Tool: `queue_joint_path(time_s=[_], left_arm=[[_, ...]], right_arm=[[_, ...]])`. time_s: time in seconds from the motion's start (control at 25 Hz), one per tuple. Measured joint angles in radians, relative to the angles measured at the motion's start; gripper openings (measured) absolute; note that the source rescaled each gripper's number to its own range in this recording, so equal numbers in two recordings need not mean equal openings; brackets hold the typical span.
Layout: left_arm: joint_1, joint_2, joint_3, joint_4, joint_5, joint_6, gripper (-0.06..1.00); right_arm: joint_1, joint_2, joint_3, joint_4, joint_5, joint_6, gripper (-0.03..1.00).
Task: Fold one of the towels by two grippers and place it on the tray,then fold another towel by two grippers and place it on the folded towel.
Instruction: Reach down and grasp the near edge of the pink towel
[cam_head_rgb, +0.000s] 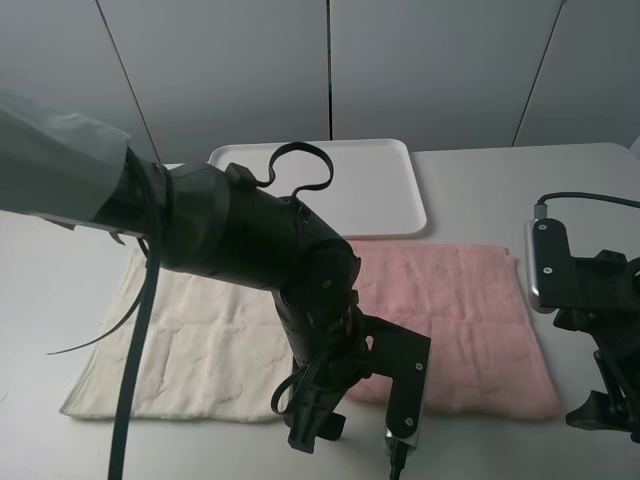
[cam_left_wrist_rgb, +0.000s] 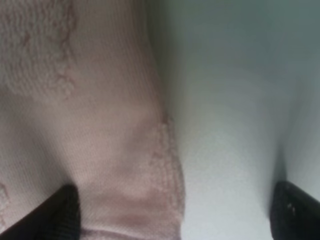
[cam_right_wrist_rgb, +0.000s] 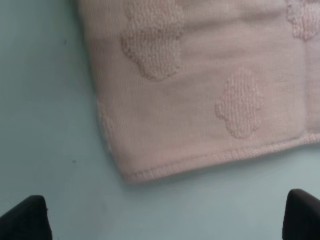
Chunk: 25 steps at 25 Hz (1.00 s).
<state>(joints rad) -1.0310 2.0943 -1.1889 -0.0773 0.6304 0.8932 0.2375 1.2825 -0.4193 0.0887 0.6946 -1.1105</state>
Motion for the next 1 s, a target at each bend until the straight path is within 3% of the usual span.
queue_joint_path(time_s=[0.28, 0.48, 1.0], left_arm=[[0.000, 0.000, 0.000, 0.015, -0.002, -0.006, 0.98], [0.000, 0.000, -0.001, 0.036, -0.002, -0.031, 0.98], [0.000, 0.000, -0.002, 0.052, -0.002, -0.054, 0.98]], right_arm=[[0.004, 0.000, 0.056, 0.000, -0.021, -0.025, 1.00], [0.084, 0.000, 0.063, 0.000, -0.043, -0.021, 1.00], [0.252, 0.192, 0.063, -0.055, -0.152, 0.143, 1.00]])
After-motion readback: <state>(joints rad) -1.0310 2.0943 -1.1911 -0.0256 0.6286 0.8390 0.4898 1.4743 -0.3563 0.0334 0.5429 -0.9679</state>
